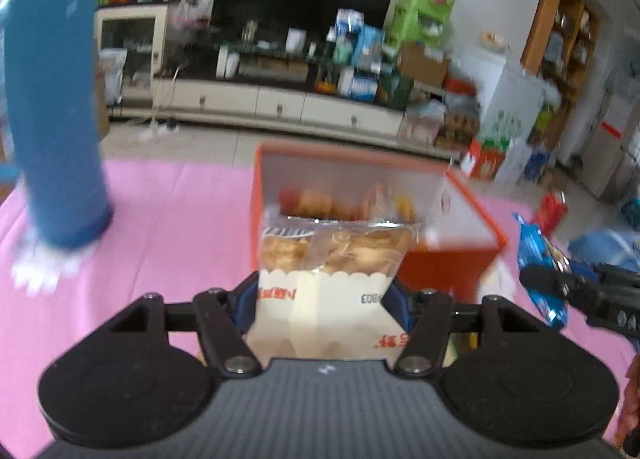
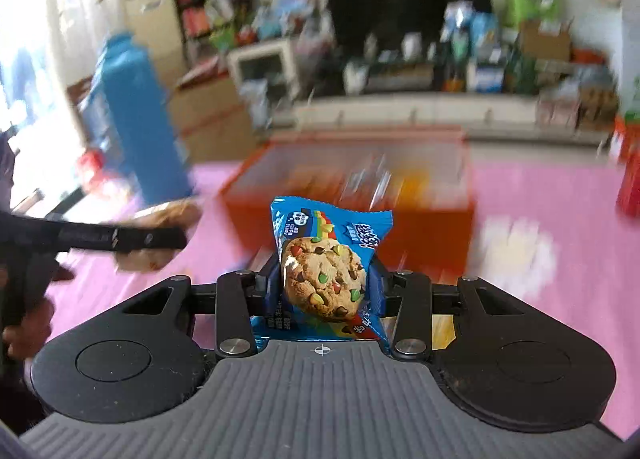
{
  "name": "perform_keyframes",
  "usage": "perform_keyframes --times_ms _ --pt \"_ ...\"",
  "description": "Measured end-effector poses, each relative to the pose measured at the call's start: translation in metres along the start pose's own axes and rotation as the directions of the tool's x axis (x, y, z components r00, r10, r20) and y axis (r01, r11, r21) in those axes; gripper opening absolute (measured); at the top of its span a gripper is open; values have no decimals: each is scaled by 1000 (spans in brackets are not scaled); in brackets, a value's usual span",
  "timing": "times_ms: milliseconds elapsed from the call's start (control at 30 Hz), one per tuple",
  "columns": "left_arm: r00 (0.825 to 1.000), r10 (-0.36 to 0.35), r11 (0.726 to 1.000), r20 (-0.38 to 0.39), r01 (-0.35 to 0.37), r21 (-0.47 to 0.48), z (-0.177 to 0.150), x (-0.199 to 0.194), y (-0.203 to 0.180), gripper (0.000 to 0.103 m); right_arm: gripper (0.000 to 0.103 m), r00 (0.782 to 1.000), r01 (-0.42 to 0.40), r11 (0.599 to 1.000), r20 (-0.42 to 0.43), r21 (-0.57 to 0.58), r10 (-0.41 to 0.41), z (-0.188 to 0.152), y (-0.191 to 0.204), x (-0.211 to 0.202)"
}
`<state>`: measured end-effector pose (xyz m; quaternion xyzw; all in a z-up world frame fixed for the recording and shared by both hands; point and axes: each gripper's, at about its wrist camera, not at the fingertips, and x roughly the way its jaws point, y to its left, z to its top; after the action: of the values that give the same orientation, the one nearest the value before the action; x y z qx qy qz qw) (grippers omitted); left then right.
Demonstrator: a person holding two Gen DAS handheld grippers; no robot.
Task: Organize snacks
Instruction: 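Carry both packets over the orange box and open both tools to drop them, then move left tool to the brown striped packet while right tool approaches the yellow chip bag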
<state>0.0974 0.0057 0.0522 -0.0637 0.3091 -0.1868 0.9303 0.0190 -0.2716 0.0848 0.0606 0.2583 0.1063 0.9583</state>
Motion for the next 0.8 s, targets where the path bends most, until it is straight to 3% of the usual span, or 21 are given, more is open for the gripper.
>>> perform_keyframes --times_ms 100,200,367,533,567,633,667,700,800 --pt "1000 -5 999 11 6 -37 31 45 -7 61 23 997 44 999 69 18 -45 45 -18 42" --pt "1000 11 998 -6 -11 -58 49 88 -9 61 23 991 105 994 85 28 -107 71 -33 94" --pt "997 57 996 -48 -61 -72 57 140 -7 61 23 993 108 991 41 77 -111 70 -51 156" --pt "993 115 993 -33 -115 9 52 150 -8 67 26 990 144 988 -14 56 -143 58 -56 193" --pt "993 114 993 -25 -113 15 53 148 -9 75 30 989 151 986 -22 73 -149 58 -59 197" --pt "993 115 993 11 -115 13 58 137 -8 75 38 991 137 984 -21 113 -136 61 -62 197" --pt "993 105 994 48 -106 7 63 125 -9 76 50 992 125 983 -3 137 -126 63 -63 192" --pt "993 93 996 77 -93 -3 67 115 -10 76 63 992 112 982 33 152 -119 67 -62 182" --pt "986 58 998 158 -55 -27 78 77 -13 82 80 983 101 986 142 132 -120 79 -52 144"
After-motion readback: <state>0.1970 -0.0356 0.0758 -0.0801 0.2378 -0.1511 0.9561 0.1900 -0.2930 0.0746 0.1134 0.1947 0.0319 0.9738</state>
